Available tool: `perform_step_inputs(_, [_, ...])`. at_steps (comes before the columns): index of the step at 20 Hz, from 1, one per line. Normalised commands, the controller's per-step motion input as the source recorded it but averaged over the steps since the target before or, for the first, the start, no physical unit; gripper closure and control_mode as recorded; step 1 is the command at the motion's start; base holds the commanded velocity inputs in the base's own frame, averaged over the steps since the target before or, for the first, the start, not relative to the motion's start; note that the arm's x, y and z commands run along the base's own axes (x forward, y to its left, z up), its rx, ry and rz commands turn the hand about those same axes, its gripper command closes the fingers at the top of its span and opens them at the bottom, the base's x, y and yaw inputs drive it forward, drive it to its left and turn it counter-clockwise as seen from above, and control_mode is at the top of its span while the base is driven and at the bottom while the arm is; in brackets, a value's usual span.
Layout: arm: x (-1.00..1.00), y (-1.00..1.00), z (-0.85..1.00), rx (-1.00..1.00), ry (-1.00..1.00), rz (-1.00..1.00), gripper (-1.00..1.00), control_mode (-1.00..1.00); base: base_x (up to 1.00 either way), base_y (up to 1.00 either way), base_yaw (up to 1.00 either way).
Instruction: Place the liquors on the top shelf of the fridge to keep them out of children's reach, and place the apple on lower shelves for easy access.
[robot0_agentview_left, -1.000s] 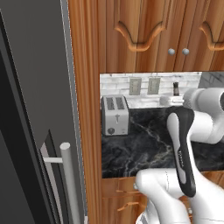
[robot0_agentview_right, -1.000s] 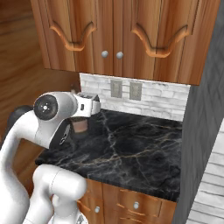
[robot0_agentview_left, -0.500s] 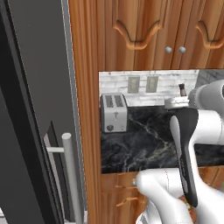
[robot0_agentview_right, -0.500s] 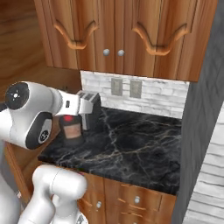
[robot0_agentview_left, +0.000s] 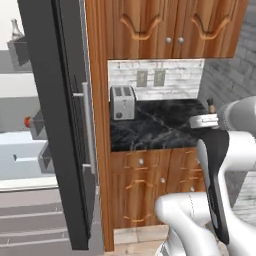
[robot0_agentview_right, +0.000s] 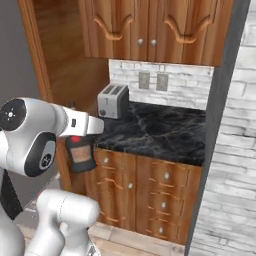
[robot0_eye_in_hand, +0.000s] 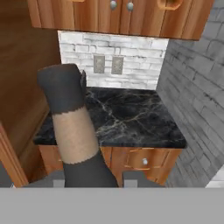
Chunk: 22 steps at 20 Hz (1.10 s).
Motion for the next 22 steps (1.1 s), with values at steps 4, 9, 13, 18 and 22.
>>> perform_step_inputs(4, [0.00,0.00,0.00,0.00,0.00,0.00,1.00,1.00,-1.00,0.37,0.04])
perform_step_inputs(9, [0.00,0.00,0.00,0.00,0.00,0.00,1.00,1.00,-0.84,0.86,0.09])
perform_step_inputs(13, [0.00,0.00,0.00,0.00,0.00,0.00,1.00,1.00,-0.42,1.00,0.21])
perform_step_inputs(18, [0.00,0.00,0.00,0.00,0.00,0.00,1.00,1.00,-0.10,1.00,0.21])
perform_step_inputs(22, [0.00,0.00,0.00,0.00,0.00,0.00,1.00,1.00,0.31,0.87,0.02])
